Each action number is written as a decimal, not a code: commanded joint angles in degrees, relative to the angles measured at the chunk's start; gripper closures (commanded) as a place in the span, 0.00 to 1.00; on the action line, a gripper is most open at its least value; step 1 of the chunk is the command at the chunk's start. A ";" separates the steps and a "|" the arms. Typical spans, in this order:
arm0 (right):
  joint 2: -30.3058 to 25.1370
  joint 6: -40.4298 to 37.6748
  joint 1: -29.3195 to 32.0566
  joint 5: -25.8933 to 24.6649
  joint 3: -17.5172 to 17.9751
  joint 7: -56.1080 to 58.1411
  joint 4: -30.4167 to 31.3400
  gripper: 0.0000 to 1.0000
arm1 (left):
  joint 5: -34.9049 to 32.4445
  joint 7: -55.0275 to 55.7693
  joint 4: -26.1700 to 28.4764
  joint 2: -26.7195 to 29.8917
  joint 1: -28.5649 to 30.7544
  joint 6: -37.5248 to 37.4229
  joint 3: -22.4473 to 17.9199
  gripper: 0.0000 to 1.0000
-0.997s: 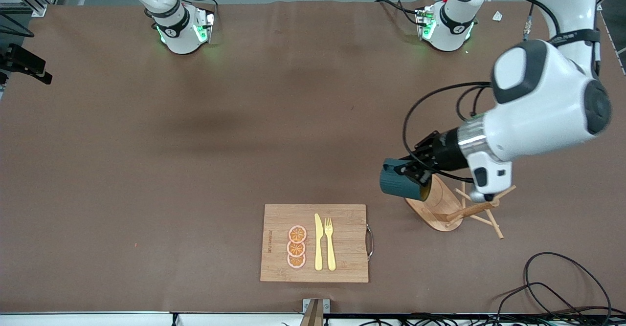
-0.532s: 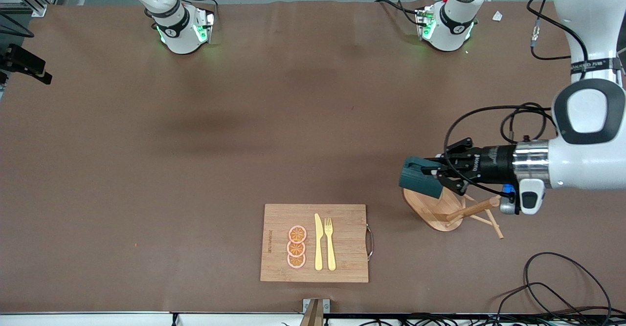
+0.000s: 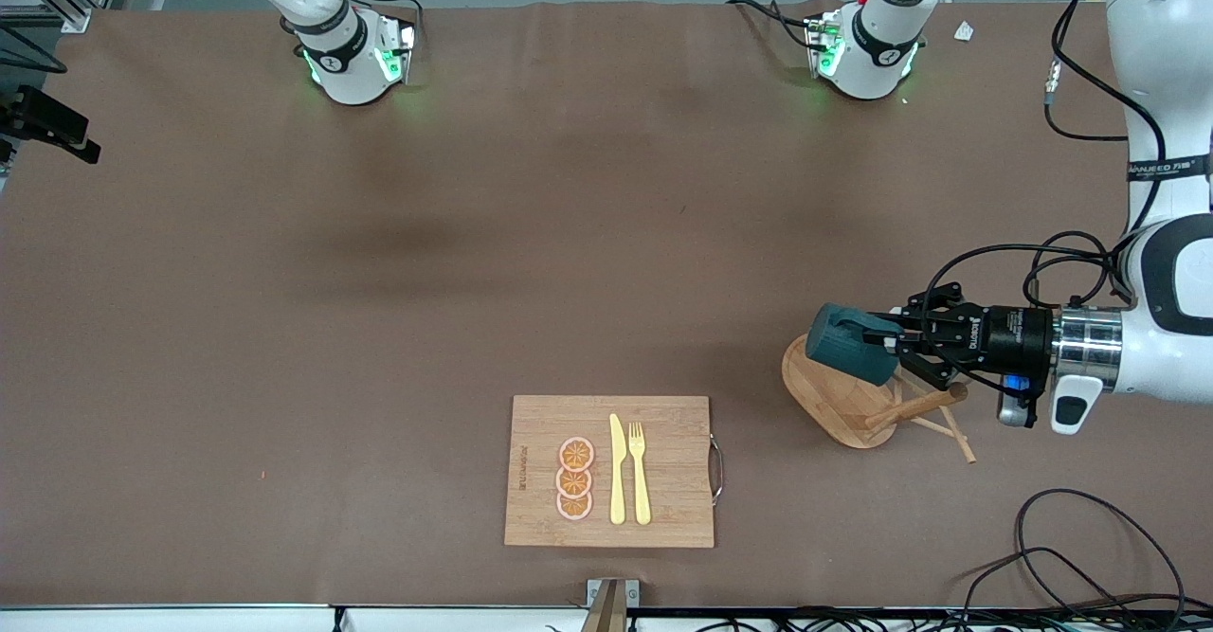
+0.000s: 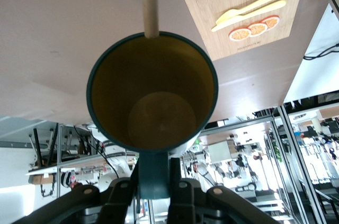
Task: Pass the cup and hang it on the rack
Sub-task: 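Hang the mug handle on a rack peg with the left gripper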
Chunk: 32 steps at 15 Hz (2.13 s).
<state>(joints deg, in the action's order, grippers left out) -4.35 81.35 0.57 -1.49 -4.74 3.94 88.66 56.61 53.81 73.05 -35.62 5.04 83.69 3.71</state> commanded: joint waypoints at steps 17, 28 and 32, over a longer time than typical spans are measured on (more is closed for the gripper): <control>-0.92 -0.14 0.57 -0.97 0.70 -0.51 0.63 0.00 | 5.61 -0.46 -0.71 -4.55 5.32 -0.37 0.33 1.00; -0.92 -0.23 0.57 -0.88 0.61 -0.42 0.72 0.00 | 6.40 -2.65 -0.63 -5.43 7.35 -0.37 0.33 0.99; -0.92 -0.23 0.66 -0.80 0.61 -0.42 0.72 0.00 | 6.40 -3.01 -0.71 -6.13 7.53 -0.37 0.33 0.95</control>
<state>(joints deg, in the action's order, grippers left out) -4.35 81.35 0.57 -1.54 -4.70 3.94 88.67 61.77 51.48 73.06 -41.21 12.00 83.74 3.65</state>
